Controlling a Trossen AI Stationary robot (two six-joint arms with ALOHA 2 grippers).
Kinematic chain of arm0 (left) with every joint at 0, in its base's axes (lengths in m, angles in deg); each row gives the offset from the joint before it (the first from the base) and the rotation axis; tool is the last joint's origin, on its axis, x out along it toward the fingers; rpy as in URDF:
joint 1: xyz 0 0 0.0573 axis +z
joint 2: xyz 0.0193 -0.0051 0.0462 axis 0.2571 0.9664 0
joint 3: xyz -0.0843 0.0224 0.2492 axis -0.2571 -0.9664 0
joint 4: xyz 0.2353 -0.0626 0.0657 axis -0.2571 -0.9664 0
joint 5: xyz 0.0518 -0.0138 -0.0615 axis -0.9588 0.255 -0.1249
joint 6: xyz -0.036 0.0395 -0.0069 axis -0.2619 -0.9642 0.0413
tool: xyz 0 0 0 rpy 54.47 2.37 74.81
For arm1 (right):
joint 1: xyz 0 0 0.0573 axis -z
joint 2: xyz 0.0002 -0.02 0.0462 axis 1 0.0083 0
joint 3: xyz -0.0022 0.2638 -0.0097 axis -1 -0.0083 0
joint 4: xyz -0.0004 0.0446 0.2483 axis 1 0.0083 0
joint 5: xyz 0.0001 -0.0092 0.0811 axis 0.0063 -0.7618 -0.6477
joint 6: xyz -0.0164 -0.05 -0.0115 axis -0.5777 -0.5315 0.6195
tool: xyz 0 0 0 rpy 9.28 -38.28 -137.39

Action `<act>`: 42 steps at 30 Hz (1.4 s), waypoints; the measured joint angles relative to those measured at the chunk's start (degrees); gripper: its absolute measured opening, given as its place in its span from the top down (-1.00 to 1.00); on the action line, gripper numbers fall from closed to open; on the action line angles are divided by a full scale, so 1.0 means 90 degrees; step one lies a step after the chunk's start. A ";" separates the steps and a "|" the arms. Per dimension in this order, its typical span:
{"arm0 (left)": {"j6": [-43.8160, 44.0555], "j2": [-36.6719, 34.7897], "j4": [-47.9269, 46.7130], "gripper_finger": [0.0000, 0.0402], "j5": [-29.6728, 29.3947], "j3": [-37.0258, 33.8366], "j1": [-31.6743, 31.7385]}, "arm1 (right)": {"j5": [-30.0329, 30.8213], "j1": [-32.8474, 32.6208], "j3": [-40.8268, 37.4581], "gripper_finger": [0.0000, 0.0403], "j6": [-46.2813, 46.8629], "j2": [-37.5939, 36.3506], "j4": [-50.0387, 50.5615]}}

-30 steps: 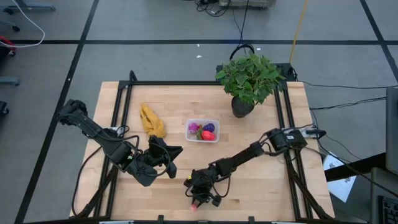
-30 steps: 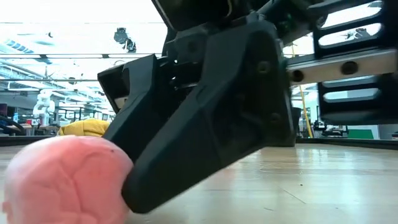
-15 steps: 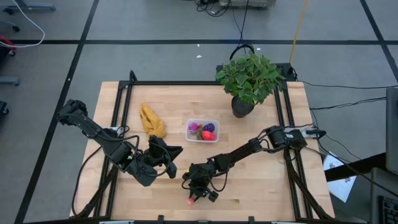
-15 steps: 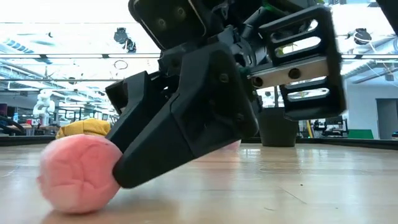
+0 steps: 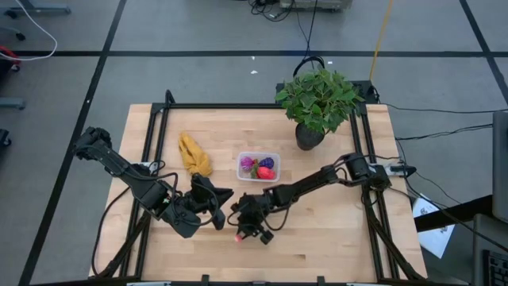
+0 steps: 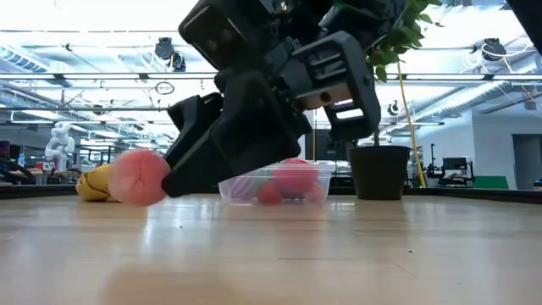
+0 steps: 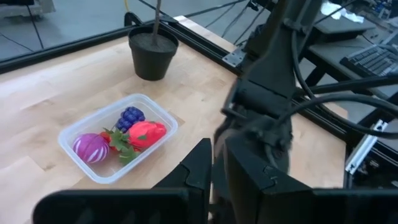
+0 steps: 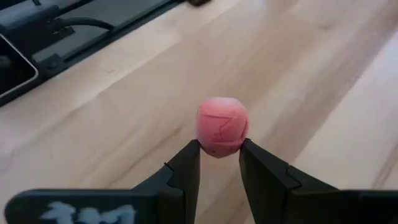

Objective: Pick and placing Produce into tupperware
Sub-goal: Put the pink peach into the transparent bin

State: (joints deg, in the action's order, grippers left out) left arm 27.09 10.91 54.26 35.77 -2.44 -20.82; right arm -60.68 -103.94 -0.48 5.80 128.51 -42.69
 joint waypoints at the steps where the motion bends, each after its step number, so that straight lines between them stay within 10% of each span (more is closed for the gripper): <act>1: -0.0006 0.0000 0.0001 0.77 0.0052 0.0001 0.0000 | -0.0002 0.0022 0.0000 0.51 0.0018 0.0000 0.0013; 21: -0.0410 0.0000 -0.0260 0.77 0.0415 0.0001 -0.0049 | 0.0831 0.0513 0.0000 0.51 -0.0286 0.0000 0.0496; 42: -0.0146 -0.1421 -0.1953 0.77 -0.0587 0.0000 -0.0105 | 0.1091 0.0866 0.0000 0.51 -0.0198 -0.0235 0.0662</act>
State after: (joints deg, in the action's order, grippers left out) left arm 25.78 -1.88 36.68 30.49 -2.44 -21.77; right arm -50.86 -96.14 -0.48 4.02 126.39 -36.73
